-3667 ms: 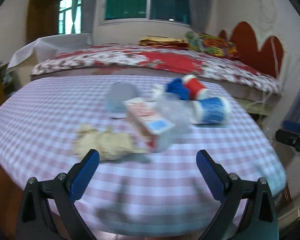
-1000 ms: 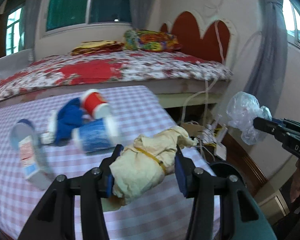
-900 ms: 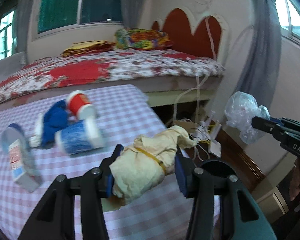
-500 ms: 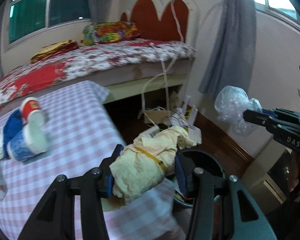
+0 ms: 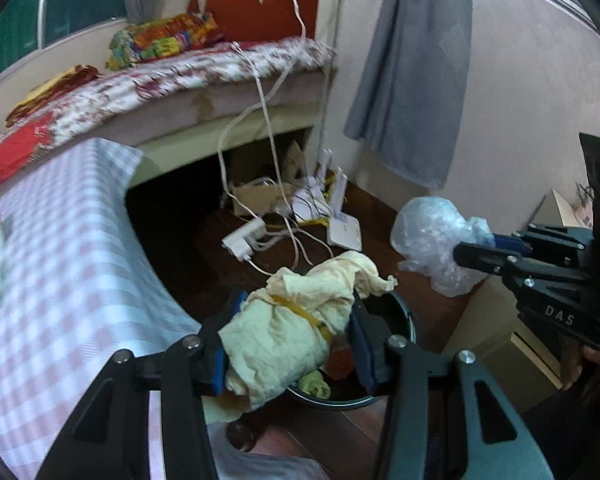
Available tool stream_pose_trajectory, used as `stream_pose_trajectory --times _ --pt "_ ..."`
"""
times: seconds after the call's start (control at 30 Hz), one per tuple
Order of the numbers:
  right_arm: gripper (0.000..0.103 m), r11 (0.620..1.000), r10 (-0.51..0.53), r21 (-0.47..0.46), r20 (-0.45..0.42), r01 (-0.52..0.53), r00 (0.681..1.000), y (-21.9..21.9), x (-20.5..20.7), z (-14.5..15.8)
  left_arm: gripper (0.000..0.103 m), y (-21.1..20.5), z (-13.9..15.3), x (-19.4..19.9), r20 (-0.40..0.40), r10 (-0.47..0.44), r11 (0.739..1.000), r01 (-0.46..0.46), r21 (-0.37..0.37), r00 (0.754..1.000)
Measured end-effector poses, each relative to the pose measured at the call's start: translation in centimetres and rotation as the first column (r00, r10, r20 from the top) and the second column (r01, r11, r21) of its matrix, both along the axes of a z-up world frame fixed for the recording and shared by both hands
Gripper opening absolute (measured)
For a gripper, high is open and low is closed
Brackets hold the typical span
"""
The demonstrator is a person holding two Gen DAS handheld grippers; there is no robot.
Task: Collect trash
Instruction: 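Carry beige cloth and clear bag to the bin and release them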
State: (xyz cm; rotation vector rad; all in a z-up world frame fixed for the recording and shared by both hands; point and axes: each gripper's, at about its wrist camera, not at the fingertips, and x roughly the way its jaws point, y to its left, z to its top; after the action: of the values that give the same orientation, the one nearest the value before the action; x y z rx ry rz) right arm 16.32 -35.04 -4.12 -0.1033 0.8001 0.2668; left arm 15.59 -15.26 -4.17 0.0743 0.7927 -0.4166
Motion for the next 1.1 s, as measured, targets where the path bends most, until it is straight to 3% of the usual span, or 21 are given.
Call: stream_pose_trajectory --times 0.47,0.53,0.57,0.6,0.63,0.67,0.83,0.9,0.93,1.1 --pt "0.017 0.998 0.059 0.035 -0.124 -0.055 0.991 -1.0 2.7 -6.3 0.05 -2.8 -4.5 2.7 -0.109 -0.018 1.0 0.02 0.018 0.994" --pt "0.017 0.997 0.07 0.047 -0.143 -0.064 0.987 -0.8 3.2 -7.0 0.058 -3.0 -5.3 3.2 -0.131 -0.024 1.0 0.025 0.006 0.991" --pt "0.022 0.997 0.067 0.037 -0.148 -0.062 0.987 -0.7 3.5 -7.4 0.062 -3.1 -5.7 3.5 -0.153 -0.02 1.0 0.022 0.007 0.988" --pt "0.046 0.999 0.042 0.0 -0.167 -0.043 0.985 -0.8 3.9 -8.2 0.071 -3.2 -6.0 3.7 -0.157 -0.009 1.0 0.012 0.016 0.988" --pt "0.064 1.0 0.003 -0.023 -0.195 -0.008 0.981 -1.3 4.4 -9.1 0.079 -3.2 -6.0 3.8 -0.149 0.002 1.0 0.001 0.022 0.989" --pt "0.083 0.999 -0.047 -0.03 -0.219 0.041 0.975 -2.2 4.9 -9.8 0.082 -3.1 -5.9 3.7 -0.139 0.01 1.0 -0.007 0.023 0.99" --pt "0.084 0.988 -0.155 -0.036 -0.219 0.151 0.963 -4.9 5.2 -9.6 0.088 -3.3 -5.8 3.4 -0.118 0.017 0.999 -0.012 0.044 0.993" --pt "0.1 0.985 -0.173 -0.046 -0.207 0.167 0.963 -5.0 5.2 -9.2 0.088 -3.3 -5.7 3.4 -0.111 0.021 0.998 -0.015 0.055 0.994" --pt "0.102 0.983 -0.181 -0.059 -0.197 0.173 0.964 -4.9 5.1 -9.0 0.089 -3.3 -5.6 3.4 -0.107 0.024 0.998 -0.018 0.056 0.994" --pt "0.103 0.978 -0.195 -0.095 -0.127 0.183 0.973 -4.6 5.1 -8.0 0.09 -3.1 -4.4 3.1 -0.065 0.031 0.997 -0.026 0.068 0.997"
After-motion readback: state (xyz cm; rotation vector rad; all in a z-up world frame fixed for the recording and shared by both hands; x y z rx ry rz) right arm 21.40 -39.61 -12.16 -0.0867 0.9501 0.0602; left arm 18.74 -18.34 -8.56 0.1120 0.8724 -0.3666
